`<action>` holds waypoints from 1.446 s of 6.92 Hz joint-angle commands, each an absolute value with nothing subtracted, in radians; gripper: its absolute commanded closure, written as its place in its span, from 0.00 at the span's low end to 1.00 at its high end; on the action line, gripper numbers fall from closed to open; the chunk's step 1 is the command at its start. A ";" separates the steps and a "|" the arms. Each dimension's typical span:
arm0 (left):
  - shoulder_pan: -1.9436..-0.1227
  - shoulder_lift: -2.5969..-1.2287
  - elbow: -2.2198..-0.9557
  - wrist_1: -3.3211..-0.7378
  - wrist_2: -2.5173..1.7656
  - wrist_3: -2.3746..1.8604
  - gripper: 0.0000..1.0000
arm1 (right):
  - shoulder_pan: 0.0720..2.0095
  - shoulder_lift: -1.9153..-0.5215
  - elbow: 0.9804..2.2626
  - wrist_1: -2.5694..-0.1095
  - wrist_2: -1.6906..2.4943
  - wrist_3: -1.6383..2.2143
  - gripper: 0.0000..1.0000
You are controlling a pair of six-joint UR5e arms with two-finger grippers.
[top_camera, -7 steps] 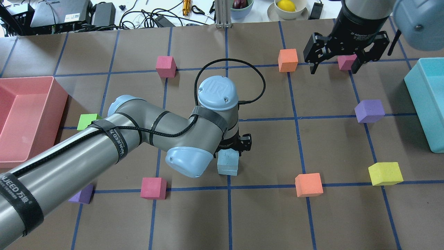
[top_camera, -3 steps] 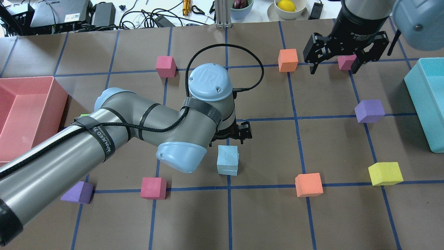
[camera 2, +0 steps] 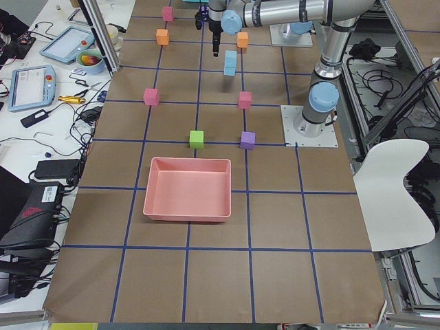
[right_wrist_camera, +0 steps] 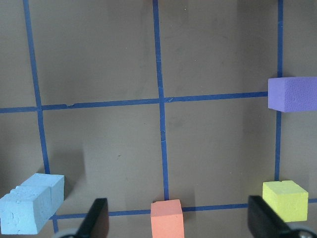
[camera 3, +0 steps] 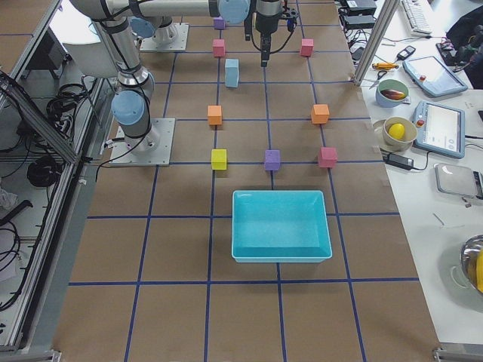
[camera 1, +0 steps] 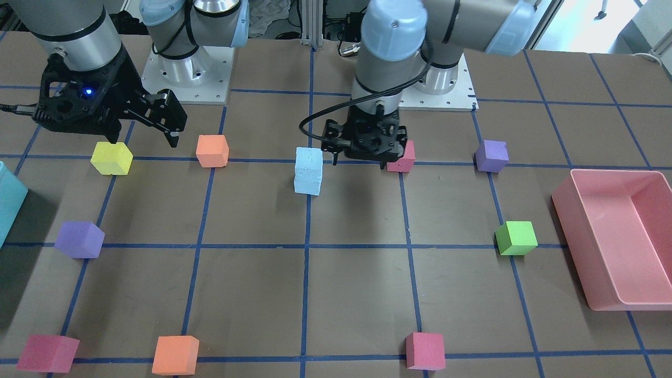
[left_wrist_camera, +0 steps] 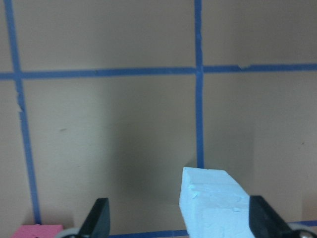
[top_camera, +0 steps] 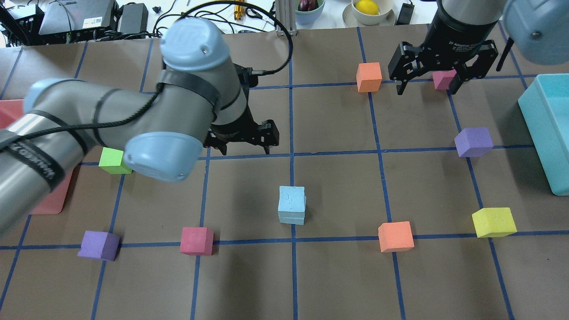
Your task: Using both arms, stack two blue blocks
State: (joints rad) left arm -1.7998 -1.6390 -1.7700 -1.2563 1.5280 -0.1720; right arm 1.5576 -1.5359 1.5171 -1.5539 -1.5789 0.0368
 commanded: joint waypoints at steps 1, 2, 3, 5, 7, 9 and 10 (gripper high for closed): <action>-1.631 -1.533 -1.726 -1.357 1.528 0.010 0.00 | 1.555 -1.536 1.517 -1.554 -1.580 0.037 0.00; -1.599 -1.501 -1.686 -1.452 1.529 0.018 0.00 | 1.557 -1.536 1.517 -1.554 -1.578 0.037 0.00; -1.591 -1.484 -1.662 -1.469 1.532 0.018 0.00 | 1.557 -1.536 1.517 -1.554 -1.585 0.037 0.00; -1.585 -1.535 -1.558 -1.477 1.599 0.008 0.00 | 1.557 -1.536 1.517 -1.554 -1.578 0.038 0.00; -1.589 -1.610 -1.462 -1.491 1.592 -0.050 0.00 | 1.555 -1.536 1.517 -1.554 -1.580 0.034 0.00; -1.597 -1.641 -1.442 -1.516 1.601 -0.051 0.00 | 1.555 -1.536 1.517 -1.555 -1.580 0.035 0.00; -1.597 -1.646 -1.442 -1.516 1.601 -0.051 0.00 | 1.557 -1.534 1.517 -1.557 -1.578 0.035 0.00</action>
